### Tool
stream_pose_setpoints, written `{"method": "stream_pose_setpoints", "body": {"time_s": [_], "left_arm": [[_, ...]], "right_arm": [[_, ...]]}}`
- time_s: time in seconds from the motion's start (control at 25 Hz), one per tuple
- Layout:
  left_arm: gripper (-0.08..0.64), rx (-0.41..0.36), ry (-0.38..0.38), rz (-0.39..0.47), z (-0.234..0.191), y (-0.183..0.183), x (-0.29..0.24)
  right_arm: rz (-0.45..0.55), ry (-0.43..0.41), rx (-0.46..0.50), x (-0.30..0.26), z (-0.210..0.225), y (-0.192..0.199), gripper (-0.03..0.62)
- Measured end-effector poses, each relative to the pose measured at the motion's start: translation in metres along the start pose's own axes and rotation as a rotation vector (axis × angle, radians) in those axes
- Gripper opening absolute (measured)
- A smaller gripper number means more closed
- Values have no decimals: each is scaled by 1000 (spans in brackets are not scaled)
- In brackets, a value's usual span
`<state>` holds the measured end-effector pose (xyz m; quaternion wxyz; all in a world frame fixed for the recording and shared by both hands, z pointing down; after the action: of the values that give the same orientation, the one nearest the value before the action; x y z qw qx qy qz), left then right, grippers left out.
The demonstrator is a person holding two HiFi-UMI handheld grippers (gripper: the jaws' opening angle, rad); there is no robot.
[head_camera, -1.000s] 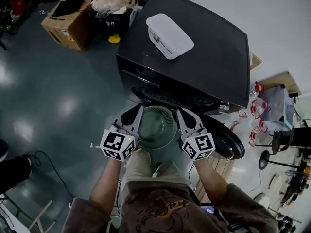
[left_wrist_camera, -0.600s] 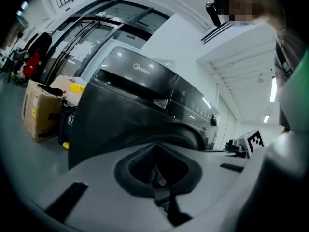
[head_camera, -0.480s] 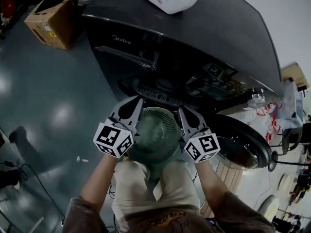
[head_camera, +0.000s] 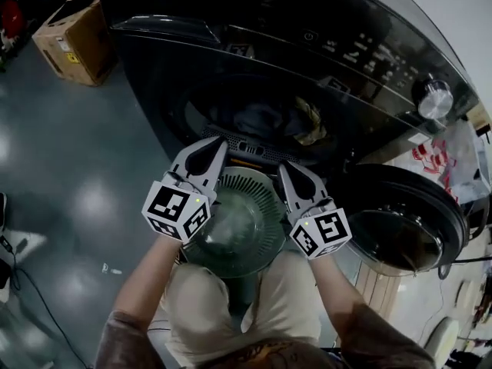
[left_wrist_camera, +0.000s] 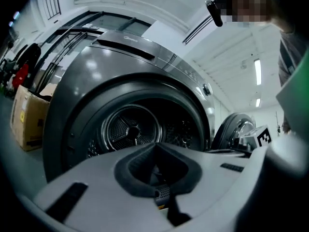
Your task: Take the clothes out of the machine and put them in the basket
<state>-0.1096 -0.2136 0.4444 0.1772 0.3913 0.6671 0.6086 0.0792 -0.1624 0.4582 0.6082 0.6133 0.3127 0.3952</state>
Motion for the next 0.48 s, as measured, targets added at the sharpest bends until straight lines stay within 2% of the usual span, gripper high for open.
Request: {"method": "stream_pose_setpoints", "body": {"time_s": [0.2, 0.36, 0.4, 0.48], "left_arm": [[5, -28, 32, -23, 24, 14, -4], [5, -12, 22, -57, 36, 26, -12], [29, -7, 19, -67, 38, 30, -13], [146, -5, 16, -88, 41, 36, -17]], "right_arm": [[29, -1, 4, 23, 10, 7, -3], [17, 9, -3, 37, 17, 10, -3], [16, 8, -5, 41, 18, 9, -3], [21, 5, -11, 46, 19, 9, -3]]}}
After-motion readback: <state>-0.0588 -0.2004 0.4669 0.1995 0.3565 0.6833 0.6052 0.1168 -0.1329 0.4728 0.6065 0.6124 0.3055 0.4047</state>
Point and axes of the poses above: the fingertips, and each gripper's own axes: x backward along the fingers, z to its right, y out of its underside, the point moved 6 cm from there along x, backward along the fingers, and after that the axes turned 12 degrees about z, right-handed, at the moved point
